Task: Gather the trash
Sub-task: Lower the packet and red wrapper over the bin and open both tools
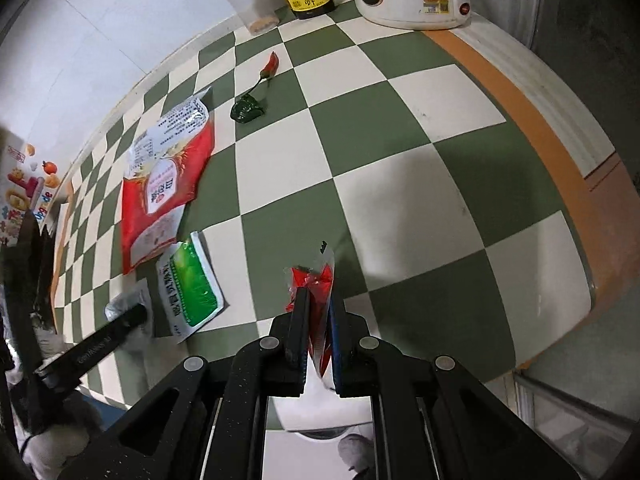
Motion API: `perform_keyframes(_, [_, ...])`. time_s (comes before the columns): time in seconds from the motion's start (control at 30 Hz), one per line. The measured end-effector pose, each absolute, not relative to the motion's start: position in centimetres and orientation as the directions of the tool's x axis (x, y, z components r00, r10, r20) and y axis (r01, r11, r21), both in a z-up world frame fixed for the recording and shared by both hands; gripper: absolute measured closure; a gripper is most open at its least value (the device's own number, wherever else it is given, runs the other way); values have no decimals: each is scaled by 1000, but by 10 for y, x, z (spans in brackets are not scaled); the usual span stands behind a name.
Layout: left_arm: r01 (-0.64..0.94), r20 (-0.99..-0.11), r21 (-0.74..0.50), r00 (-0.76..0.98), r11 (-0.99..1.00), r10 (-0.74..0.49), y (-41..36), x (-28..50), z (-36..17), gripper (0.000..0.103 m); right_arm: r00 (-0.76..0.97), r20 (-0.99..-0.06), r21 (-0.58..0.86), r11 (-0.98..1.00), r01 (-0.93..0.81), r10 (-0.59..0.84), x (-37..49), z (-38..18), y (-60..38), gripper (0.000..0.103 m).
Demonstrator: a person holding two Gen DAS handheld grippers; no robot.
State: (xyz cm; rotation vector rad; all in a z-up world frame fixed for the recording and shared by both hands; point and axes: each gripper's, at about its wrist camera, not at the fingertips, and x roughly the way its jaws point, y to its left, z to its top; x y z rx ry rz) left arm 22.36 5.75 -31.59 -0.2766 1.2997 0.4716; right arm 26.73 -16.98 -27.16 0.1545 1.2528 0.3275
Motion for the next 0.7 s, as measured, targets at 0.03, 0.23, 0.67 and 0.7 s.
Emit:
perform_keyframes(0.03, [-483,-965,60,195,874,174,58,221,-316,98,274,-905,291,943,-162,326,267,-271,-169,94])
perform_keyframes(0.23, [-474,-953,51,239,879,185,59,175,-292,103,279,-899,280,932,-230,339,244,-257,-166,94])
perform_keyframes(0.67, [-482,-948,-137,318,865,27,56,0,-265,103,186,-895,327,880,-343,405,83,-271,-166,94])
perform_keyframes(0.7, [-487,-955,-143,297,862,9,55,-13,-282,103,174,-899,327,880,-345,402,72,-283,-164,94])
